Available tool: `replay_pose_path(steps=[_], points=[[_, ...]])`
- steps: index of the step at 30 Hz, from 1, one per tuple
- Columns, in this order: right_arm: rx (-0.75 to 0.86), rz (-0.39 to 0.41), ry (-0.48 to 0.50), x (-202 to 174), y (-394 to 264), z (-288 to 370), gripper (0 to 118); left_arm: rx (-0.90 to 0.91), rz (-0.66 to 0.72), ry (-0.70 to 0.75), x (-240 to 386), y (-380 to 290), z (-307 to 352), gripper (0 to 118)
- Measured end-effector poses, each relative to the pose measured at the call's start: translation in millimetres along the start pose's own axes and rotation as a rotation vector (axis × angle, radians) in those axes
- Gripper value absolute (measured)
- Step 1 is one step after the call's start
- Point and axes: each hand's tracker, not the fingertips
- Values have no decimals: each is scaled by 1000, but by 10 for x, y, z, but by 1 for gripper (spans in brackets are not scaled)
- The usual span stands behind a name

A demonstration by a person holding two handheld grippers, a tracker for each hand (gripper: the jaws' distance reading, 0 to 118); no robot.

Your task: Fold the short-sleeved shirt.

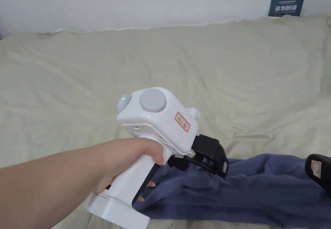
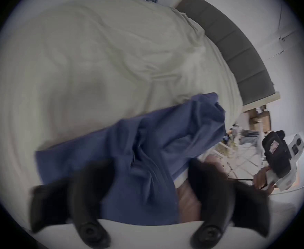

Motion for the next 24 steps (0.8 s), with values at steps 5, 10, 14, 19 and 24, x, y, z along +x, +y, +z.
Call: replay_pose_path(steps=[5, 10, 14, 19, 24], points=[[-3, 3, -12, 93, -36, 30, 0, 63, 70, -47, -62, -70, 213, 109], [-23, -1, -11, 128, -93, -27, 0, 155, 172, 59, -301, -273, 609, 109], [-28, -7, 3, 120, -102, -61, 0, 159, 177, 119, -449, -430, 598, 79], [-31, -12, 10, 114, -112, -83, 0, 122, 192, 92, -450, -411, 208, 0], [-42, -20, 2, 143, -153, -80, 0, 72, 125, 44, -183, -218, -271, 0]])
